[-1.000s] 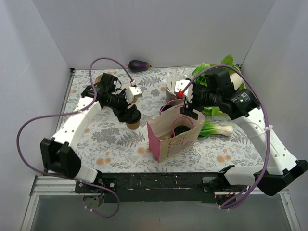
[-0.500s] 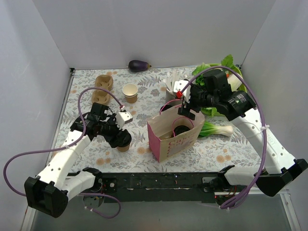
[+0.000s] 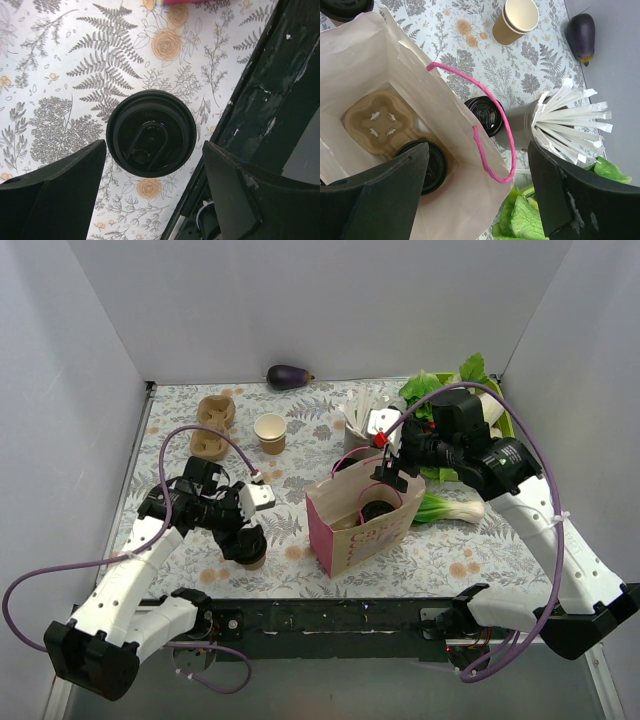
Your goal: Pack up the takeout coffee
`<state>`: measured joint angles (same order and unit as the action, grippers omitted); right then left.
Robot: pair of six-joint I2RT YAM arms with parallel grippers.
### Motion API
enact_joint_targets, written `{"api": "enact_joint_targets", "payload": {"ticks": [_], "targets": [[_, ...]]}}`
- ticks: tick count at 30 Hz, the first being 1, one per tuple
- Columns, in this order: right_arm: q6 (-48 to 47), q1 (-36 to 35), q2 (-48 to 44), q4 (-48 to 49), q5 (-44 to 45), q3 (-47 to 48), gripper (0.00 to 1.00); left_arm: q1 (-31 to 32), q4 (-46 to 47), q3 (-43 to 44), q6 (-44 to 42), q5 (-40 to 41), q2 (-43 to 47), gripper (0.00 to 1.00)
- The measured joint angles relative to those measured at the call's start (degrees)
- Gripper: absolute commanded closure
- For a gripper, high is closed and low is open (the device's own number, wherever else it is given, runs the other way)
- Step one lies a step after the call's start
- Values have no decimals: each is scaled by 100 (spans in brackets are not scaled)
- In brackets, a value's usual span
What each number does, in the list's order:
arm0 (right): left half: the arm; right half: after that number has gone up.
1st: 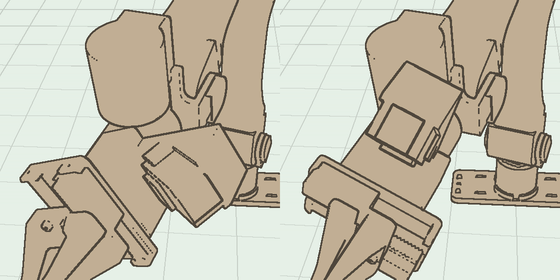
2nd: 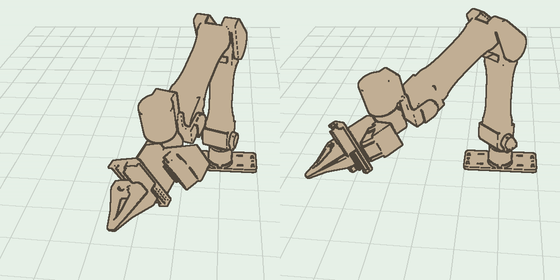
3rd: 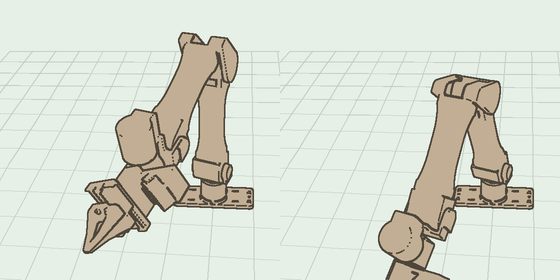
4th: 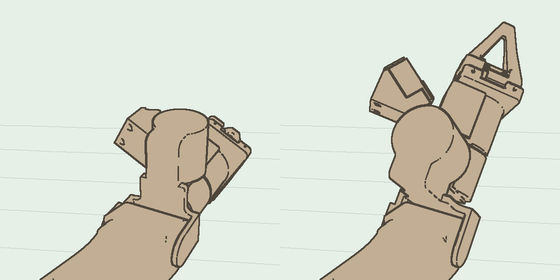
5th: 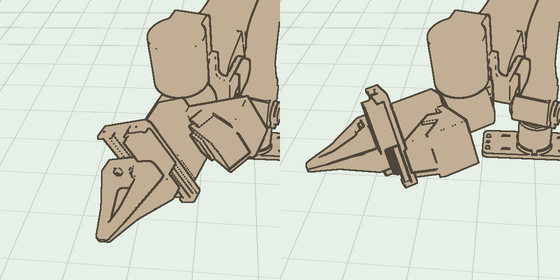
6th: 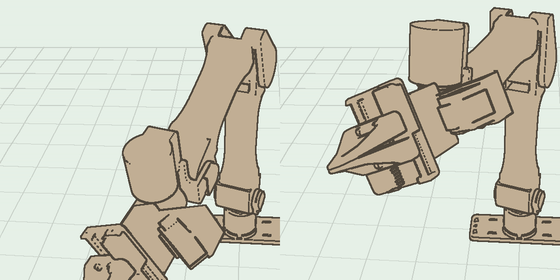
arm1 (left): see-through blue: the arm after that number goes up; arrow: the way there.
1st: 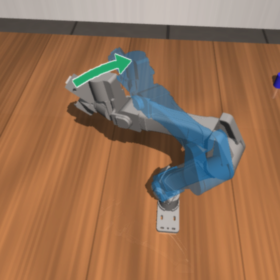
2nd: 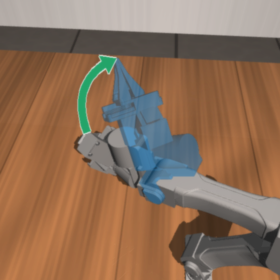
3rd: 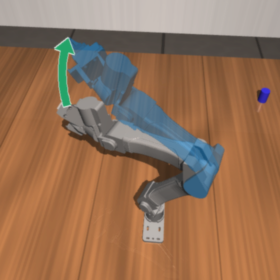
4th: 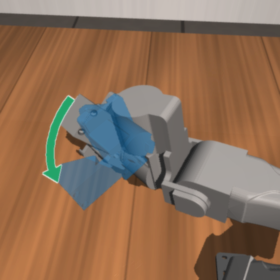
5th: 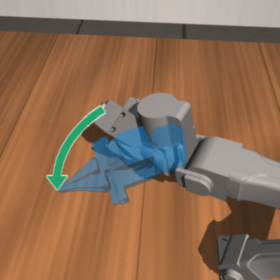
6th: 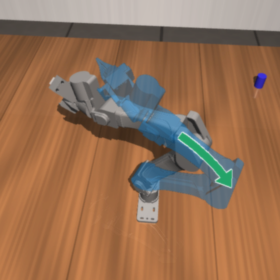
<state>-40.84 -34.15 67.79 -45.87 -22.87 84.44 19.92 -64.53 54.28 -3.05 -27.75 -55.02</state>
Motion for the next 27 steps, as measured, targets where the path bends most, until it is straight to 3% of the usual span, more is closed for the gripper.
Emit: {"api": "enact_joint_targets", "payload": {"ticks": [7,14,20,27], "targets": [[31,0,-70,35,2,-101,13,7,-525,245,-507,-144,-205,15],[37,0,-188,98,-7,-188,13,26,-1062,520,-1790,-192,-160,8],[59,0,-219,96,-17,-289,13,160,-1189,520,-2951,-146,-326,7],[57,0,-363,90,4,-396,12,184,-1196,625,-3659,-105,-1272,10]]}}
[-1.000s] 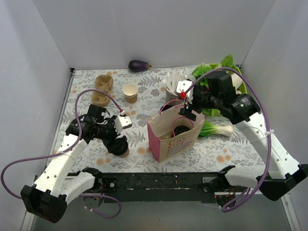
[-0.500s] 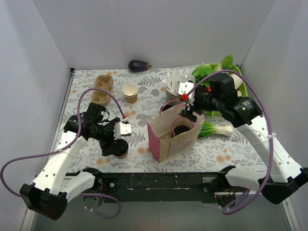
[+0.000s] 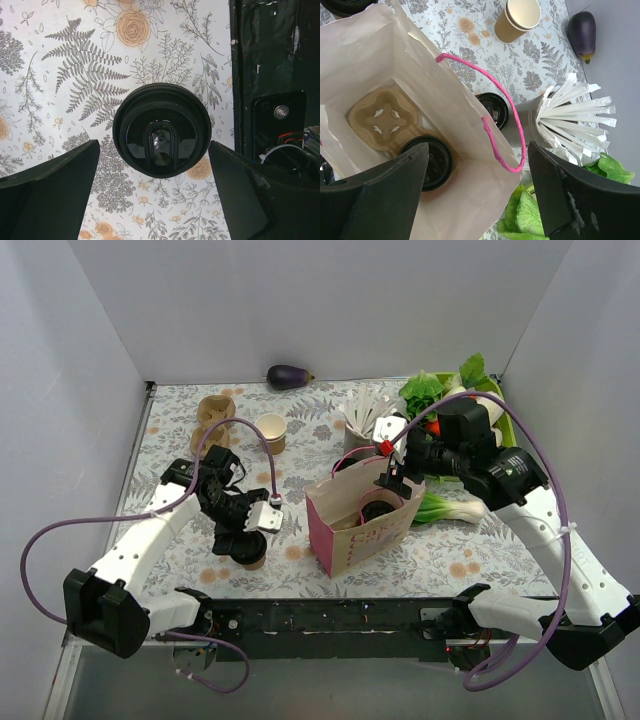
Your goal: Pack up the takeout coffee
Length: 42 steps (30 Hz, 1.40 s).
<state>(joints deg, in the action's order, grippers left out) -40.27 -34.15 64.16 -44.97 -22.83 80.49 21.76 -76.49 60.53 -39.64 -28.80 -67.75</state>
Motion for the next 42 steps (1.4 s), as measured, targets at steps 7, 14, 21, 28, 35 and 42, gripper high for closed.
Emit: {"api": "enact_joint_targets", "payload": {"ticks": [7,14,21,28,35,42], "targets": [[-9,0,-20,2,59,-7,13,0,-17,31,-188,13,-326,12],[-20,0,-39,4,105,-70,12,0,-26,28,-243,74,-367,14],[-20,0,-39,7,129,-72,12,0,-31,-17,-251,142,-367,15],[-22,0,-39,7,144,-76,12,0,-33,-17,-201,138,-367,14],[-24,0,-39,13,153,-92,12,2,-44,-17,-68,127,-367,13],[-24,2,-42,15,157,-170,12,2,-46,-181,-17,114,-350,15]]}}
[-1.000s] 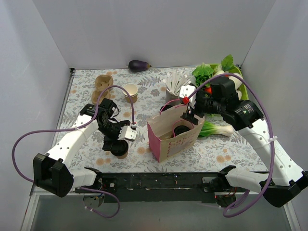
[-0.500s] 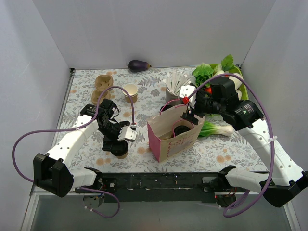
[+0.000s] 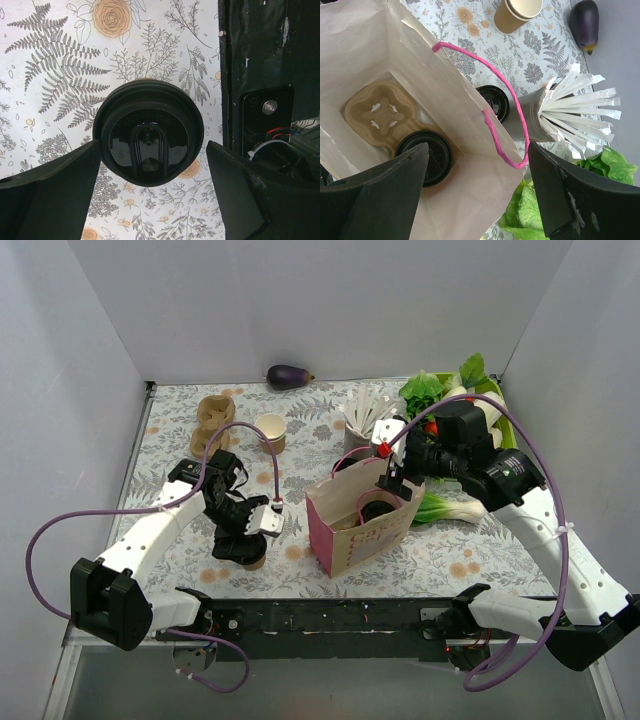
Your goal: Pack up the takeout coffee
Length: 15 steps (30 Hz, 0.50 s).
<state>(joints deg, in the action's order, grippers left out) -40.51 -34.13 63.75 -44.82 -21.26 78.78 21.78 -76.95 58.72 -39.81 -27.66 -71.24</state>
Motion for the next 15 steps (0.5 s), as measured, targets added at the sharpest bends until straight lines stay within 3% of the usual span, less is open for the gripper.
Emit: {"api": "enact_joint_targets", "payload": {"ticks": [15], "targets": [[0,0,0,4,11,-74,12,0,63,-116,238,7,26,21]]}}
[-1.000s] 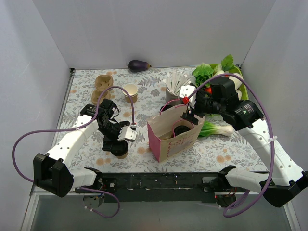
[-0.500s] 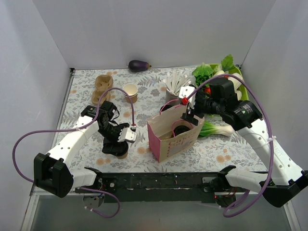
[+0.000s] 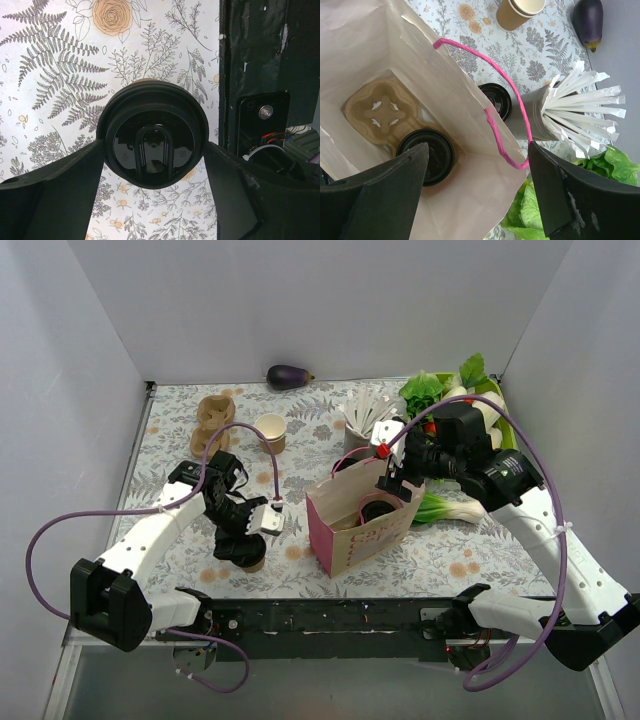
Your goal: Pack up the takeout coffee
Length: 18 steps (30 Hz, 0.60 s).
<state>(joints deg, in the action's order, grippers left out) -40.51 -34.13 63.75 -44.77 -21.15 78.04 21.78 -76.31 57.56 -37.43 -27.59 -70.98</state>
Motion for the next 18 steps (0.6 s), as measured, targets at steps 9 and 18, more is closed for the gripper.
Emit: {"api": "enact_joint_targets", "payload": {"ticks": [9,18], "targets": [[11,-2,2,15,2,0,12,9,365,-433,317,-28,505,22],[160,0,238,46,46,522,11,9,575,-662,520,-22,866,44]]}}
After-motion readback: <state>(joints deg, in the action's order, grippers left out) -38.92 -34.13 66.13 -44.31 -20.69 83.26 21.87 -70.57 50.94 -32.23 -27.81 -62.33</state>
